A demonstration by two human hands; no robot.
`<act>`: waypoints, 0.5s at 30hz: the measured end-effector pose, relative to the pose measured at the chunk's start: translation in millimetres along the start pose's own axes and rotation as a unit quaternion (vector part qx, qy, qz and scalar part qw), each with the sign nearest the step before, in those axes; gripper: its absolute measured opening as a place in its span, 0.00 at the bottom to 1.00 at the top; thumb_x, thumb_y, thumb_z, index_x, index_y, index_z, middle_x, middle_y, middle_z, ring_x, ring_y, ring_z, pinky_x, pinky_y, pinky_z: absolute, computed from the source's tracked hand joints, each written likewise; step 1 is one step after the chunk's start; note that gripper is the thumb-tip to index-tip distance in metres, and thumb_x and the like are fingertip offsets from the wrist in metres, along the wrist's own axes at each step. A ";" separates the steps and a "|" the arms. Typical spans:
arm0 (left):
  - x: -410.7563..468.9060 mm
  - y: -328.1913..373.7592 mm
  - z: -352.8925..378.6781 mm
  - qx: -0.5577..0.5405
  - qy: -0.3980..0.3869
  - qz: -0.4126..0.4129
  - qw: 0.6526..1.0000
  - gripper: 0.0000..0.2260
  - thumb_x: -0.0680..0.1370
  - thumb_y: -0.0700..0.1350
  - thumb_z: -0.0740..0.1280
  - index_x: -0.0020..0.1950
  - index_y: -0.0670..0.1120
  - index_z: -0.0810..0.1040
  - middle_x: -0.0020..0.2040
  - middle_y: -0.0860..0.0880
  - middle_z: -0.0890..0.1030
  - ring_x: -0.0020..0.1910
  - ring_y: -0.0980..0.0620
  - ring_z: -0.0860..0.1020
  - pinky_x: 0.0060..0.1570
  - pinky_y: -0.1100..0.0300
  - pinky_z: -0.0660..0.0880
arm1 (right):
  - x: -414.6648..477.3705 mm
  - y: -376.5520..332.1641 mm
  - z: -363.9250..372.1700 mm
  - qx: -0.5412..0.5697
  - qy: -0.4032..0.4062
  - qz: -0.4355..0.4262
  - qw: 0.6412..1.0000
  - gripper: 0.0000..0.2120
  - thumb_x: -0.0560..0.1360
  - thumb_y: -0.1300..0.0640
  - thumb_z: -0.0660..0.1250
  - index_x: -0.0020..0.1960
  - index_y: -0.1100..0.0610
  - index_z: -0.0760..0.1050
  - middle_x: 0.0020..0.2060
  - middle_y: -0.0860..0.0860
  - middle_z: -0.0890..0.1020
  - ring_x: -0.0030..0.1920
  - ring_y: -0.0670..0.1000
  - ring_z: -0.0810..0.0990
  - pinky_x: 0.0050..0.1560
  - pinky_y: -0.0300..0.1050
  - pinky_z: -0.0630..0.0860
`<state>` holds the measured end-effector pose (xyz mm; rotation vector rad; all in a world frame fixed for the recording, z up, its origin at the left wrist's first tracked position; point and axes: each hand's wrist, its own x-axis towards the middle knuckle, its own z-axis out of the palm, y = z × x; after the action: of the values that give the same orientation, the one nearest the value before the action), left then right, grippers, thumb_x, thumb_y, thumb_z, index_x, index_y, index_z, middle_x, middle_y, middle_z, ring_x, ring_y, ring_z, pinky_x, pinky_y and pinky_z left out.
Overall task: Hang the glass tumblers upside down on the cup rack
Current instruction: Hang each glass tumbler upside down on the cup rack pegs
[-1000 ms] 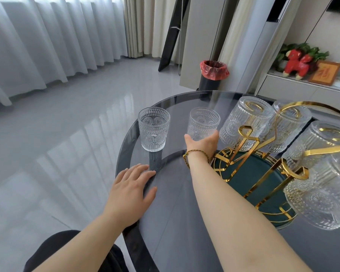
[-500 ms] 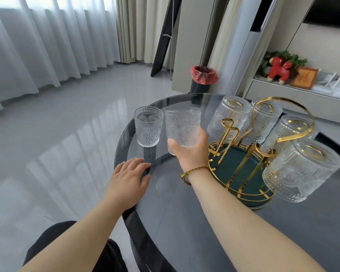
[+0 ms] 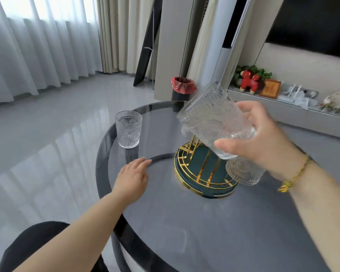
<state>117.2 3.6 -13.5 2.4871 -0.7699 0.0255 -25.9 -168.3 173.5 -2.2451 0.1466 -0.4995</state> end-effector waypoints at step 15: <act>10.3 46.9 28.1 0.044 -0.080 0.144 0.985 0.22 0.80 0.40 0.52 0.72 0.53 0.50 0.76 0.51 0.50 0.74 0.50 0.48 0.72 0.53 0.48 | 22.5 -13.7 -63.6 -0.229 -0.060 -0.025 0.971 0.31 0.53 0.48 0.74 0.53 0.42 0.64 0.48 0.43 0.72 0.49 0.46 0.71 0.45 0.40 0.66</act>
<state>97.2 -48.3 -13.2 2.4602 -1.2151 -0.0391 -31.6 -209.8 228.2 -2.7303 0.1559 -0.3823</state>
